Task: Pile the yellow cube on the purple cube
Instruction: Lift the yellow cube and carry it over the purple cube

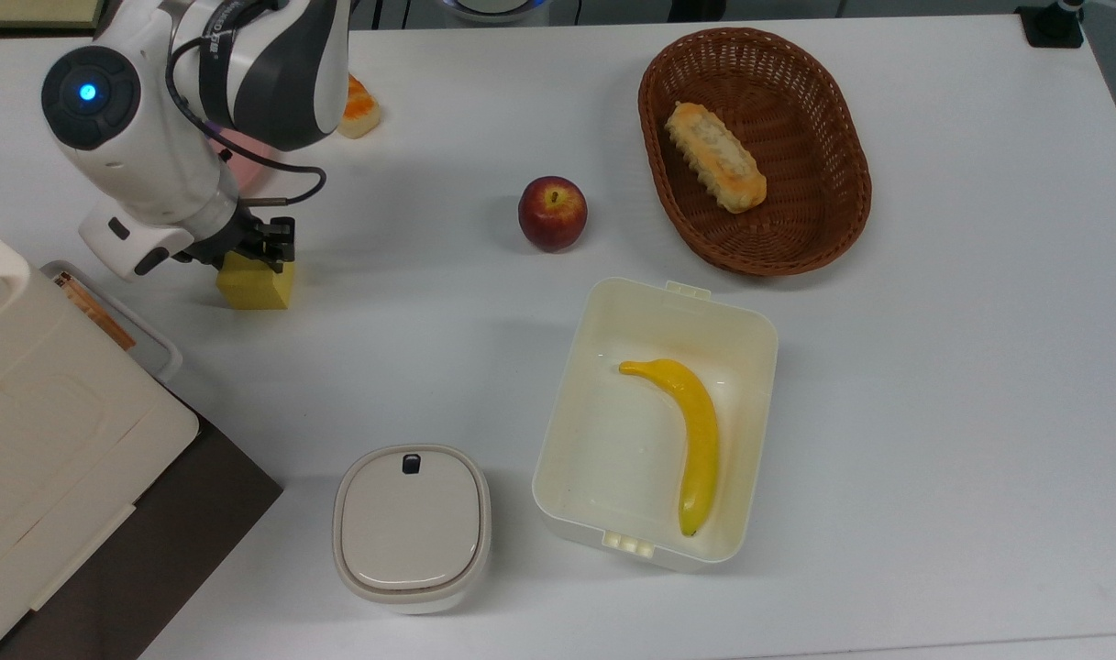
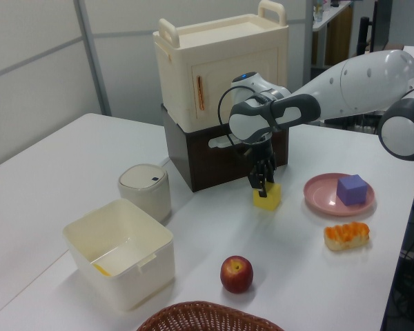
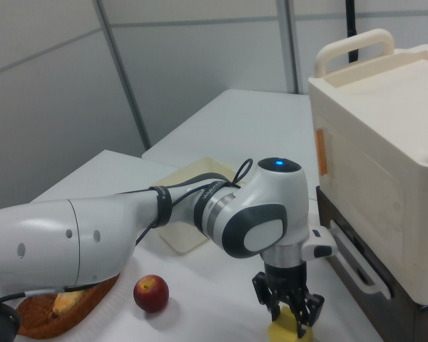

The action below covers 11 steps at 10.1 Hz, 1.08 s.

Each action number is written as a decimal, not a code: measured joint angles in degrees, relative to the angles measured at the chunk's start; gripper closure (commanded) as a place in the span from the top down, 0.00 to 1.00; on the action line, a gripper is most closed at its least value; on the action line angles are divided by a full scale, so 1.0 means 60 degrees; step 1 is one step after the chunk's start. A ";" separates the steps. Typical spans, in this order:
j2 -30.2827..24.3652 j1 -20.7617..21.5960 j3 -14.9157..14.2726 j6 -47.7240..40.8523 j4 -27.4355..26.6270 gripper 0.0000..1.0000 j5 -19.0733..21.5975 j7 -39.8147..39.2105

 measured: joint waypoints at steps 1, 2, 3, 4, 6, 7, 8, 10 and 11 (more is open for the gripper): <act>-0.0024 0.0000 0.0002 0.0000 0.0017 0.09 0.0000 0.0000; -0.0119 0.0004 0.0011 0.0000 0.0047 0.09 0.0000 0.0000; -0.0305 0.0046 0.0030 -0.0062 0.0082 0.09 0.0000 -0.0001; -0.0570 0.0159 0.0038 -0.0335 0.0105 0.07 0.0000 -0.0001; -0.1358 0.0420 0.0039 -0.1264 0.0128 0.02 -0.0009 -0.0001; -0.1719 0.0429 0.0026 -0.1642 0.0134 0.02 -0.0032 -0.0052; -0.1981 0.0421 -0.0032 -0.1828 0.0131 0.02 -0.0036 -0.0160; -0.2762 0.0313 -0.0387 -0.2035 -0.0148 0.02 -0.0035 -0.0801; -0.3372 0.0261 -0.0771 -0.2034 -0.0754 0.02 -0.0032 -0.1252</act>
